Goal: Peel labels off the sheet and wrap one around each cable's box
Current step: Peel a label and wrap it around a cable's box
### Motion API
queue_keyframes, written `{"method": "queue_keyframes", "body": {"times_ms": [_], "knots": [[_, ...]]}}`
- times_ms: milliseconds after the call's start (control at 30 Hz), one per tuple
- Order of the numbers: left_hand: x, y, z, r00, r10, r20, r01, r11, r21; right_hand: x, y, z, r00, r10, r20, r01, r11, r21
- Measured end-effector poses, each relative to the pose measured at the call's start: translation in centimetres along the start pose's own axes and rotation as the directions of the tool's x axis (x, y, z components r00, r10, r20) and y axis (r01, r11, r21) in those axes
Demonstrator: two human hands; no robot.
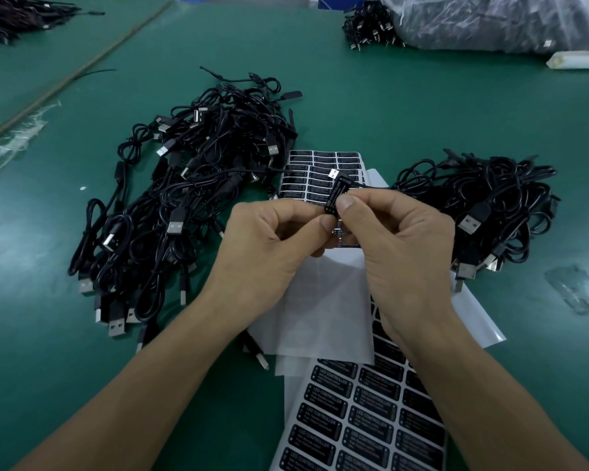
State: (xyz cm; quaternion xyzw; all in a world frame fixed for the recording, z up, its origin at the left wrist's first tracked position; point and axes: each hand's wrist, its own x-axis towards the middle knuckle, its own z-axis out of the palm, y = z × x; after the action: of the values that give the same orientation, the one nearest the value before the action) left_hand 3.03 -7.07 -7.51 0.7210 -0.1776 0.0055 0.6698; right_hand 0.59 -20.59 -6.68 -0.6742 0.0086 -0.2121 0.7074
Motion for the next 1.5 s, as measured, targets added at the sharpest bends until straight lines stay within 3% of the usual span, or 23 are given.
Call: {"method": "queue_keyframes", "body": {"times_ms": [500, 1133, 1500], "knots": [[0.06, -0.24, 0.21, 0.999, 0.029, -0.033, -0.029, 1.0, 0.0, 0.04, -0.19, -0.25, 1.0, 0.01, 0.015, -0.01, 1.0, -0.006], [-0.21, -0.39, 0.72, 0.993, 0.058, -0.104, -0.059, 0.998, -0.002, -0.64, -0.34, -0.09, 0.984, -0.18, -0.019, 0.172, 0.961, -0.219], [-0.36, -0.28, 0.62, 0.993, 0.062, -0.1, -0.065, 0.998, -0.023, -0.44, -0.3, -0.39, 0.99, -0.084, -0.116, 0.059, 0.977, -0.205]]}}
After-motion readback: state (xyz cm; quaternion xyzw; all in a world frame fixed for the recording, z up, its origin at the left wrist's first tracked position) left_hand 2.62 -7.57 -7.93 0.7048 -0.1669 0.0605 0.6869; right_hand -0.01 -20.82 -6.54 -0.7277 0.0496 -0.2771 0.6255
